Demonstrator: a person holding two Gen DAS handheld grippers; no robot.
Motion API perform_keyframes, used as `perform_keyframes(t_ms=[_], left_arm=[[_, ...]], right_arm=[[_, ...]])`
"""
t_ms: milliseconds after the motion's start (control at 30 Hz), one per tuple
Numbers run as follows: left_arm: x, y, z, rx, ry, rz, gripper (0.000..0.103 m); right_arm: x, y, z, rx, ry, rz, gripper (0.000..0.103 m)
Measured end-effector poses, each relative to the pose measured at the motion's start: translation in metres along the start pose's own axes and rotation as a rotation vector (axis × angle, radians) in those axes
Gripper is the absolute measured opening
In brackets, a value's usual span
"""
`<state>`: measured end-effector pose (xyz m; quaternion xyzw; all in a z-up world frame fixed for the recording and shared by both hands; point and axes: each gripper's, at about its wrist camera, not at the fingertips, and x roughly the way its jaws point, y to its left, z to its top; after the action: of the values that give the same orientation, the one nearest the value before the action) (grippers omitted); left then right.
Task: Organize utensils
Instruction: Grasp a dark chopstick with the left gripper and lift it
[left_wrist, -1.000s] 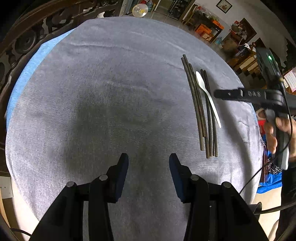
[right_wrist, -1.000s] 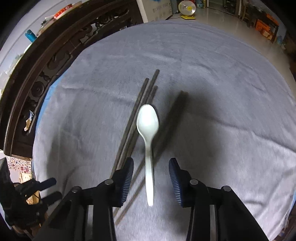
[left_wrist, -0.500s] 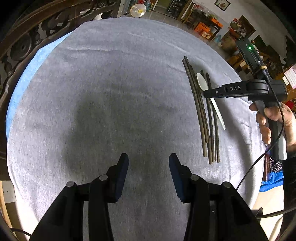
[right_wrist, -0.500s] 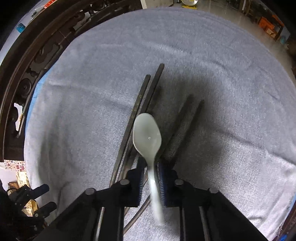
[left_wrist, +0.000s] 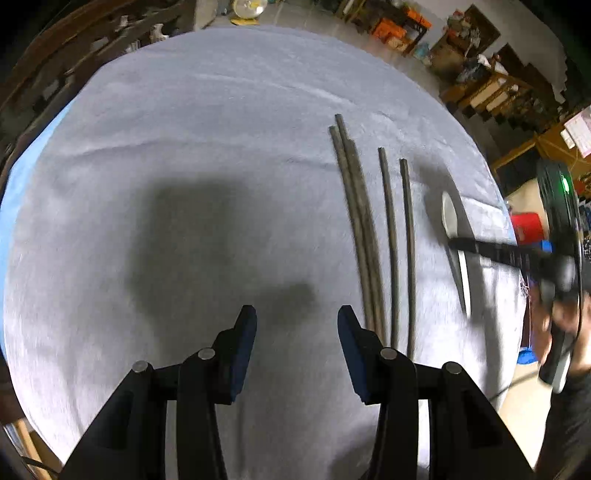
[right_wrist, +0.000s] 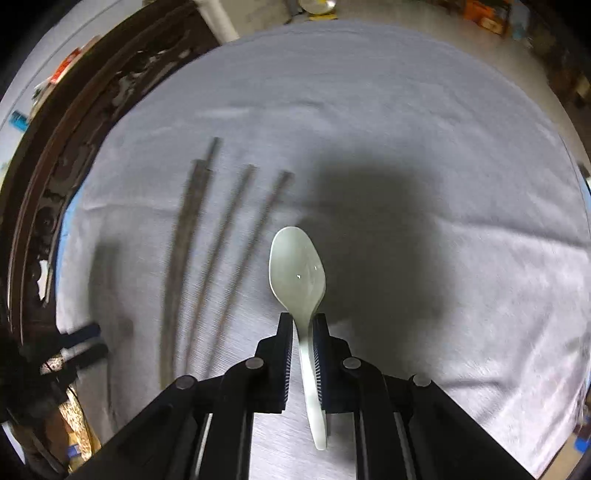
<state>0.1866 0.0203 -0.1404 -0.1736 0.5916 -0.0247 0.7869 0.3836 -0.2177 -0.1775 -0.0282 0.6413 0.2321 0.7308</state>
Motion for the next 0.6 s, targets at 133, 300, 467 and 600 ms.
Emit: perform_keyframes(t_ms=[133,300,467,600], left_arm=[[0.022,-0.021,0.033,0.012,0.065,0.032,0.046],[0.052,-0.039,0.063,0.000,0.138,0.071,0.046],[0.063,-0.053,0.081,0.000,0.152,0.136,0.046],[0.074,-0.068,0.093,0.023,0.169,0.155,0.046]], right_arm=[[-0.002,-0.020,-0.015,0.034,-0.005,0.023,0.012],[-0.011,-0.036,-0.031,0.051,-0.021,0.062,0.012],[-0.012,-0.046,-0.038,0.055,-0.028,0.084,0.012],[-0.012,-0.049,-0.041,0.057,-0.032,0.092,0.012]])
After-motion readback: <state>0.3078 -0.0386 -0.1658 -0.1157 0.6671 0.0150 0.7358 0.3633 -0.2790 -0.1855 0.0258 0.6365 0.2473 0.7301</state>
